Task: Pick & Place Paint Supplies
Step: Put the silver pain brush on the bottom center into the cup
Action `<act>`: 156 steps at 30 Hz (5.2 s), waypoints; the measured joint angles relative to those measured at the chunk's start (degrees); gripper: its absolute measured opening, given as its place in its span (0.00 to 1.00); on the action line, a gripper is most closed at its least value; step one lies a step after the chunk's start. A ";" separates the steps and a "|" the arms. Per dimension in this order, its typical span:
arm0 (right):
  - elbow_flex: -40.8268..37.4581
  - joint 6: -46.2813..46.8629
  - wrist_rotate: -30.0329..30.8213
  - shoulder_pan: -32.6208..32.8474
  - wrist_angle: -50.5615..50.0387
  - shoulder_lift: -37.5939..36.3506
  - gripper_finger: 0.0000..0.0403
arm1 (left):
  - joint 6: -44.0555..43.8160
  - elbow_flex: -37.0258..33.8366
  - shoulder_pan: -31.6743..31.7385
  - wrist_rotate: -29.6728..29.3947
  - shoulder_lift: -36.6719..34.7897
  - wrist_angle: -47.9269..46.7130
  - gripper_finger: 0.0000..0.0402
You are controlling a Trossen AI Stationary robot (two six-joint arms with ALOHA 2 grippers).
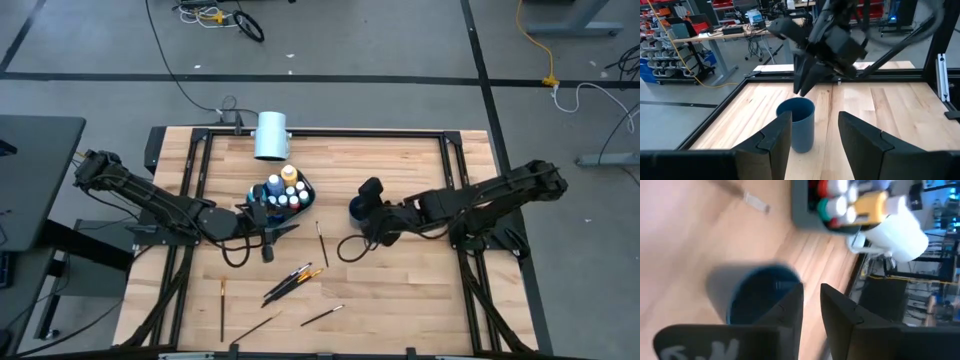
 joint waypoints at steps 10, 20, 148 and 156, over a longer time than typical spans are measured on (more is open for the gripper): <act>-0.82 23.00 -26.22 0.92 11.44 -0.06 0.18 | -1.06 0.00 0.00 0.00 0.00 -0.66 0.42; -20.20 32.61 -34.30 8.70 49.53 0.00 0.18 | -3.60 0.00 0.00 0.00 0.00 -0.85 0.42; -21.40 -24.33 0.70 6.18 22.53 -26.23 0.00 | 7.63 0.00 -0.11 3.65 0.03 -0.26 0.42; -21.40 -31.78 3.54 4.35 20.46 -26.34 0.00 | 7.74 0.00 -0.11 3.65 0.03 -0.29 0.42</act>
